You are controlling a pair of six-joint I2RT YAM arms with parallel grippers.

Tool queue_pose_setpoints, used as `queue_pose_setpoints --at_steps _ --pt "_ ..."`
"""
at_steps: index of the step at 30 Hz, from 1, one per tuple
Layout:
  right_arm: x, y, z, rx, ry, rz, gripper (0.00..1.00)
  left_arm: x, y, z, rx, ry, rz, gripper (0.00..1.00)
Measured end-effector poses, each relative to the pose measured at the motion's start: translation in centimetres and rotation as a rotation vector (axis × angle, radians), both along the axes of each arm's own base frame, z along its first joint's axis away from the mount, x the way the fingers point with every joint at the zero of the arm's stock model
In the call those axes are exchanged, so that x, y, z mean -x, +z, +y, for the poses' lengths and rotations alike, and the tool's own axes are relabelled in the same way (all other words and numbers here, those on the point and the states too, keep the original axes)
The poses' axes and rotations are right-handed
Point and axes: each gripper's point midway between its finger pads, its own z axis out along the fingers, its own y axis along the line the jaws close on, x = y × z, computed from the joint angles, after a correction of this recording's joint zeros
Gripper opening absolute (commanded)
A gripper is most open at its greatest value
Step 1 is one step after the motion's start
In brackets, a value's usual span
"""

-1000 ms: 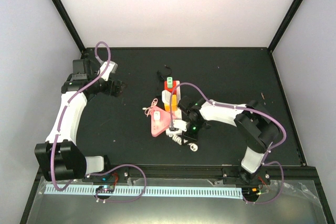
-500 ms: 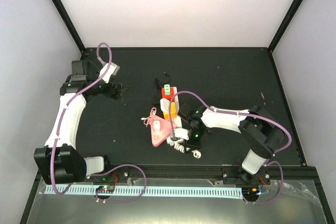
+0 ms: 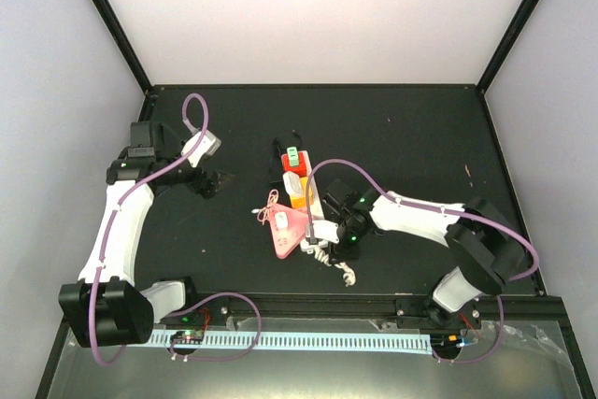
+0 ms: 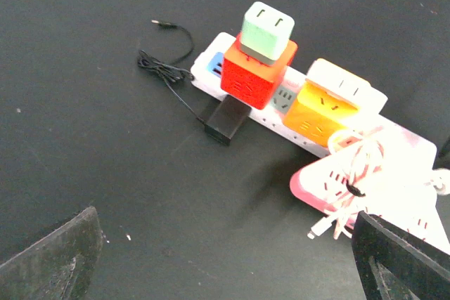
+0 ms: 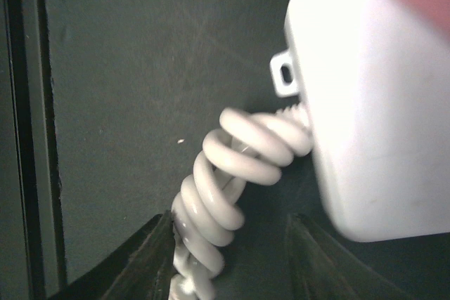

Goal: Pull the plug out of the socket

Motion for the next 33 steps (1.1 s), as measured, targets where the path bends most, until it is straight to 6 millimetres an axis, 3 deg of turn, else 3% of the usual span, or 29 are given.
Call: queue_pose_setpoints --at_steps 9,17,25,33 --pt "-1.7 4.0 1.9 -0.183 -0.012 -0.088 0.55 2.0 -0.9 -1.9 -0.01 -0.115 0.01 0.99" --pt "-2.8 9.5 4.9 -0.445 0.004 -0.155 0.43 5.2 -1.8 -4.6 0.0 -0.258 -0.022 0.99" --pt "-4.0 8.5 7.3 -0.502 0.017 -0.13 0.26 8.4 -3.9 -7.1 -0.01 -0.415 -0.04 0.93" --pt "-5.9 8.3 7.5 -0.545 -0.04 -0.11 0.23 10.6 -6.6 -9.6 -0.087 -0.548 -0.065 0.86"
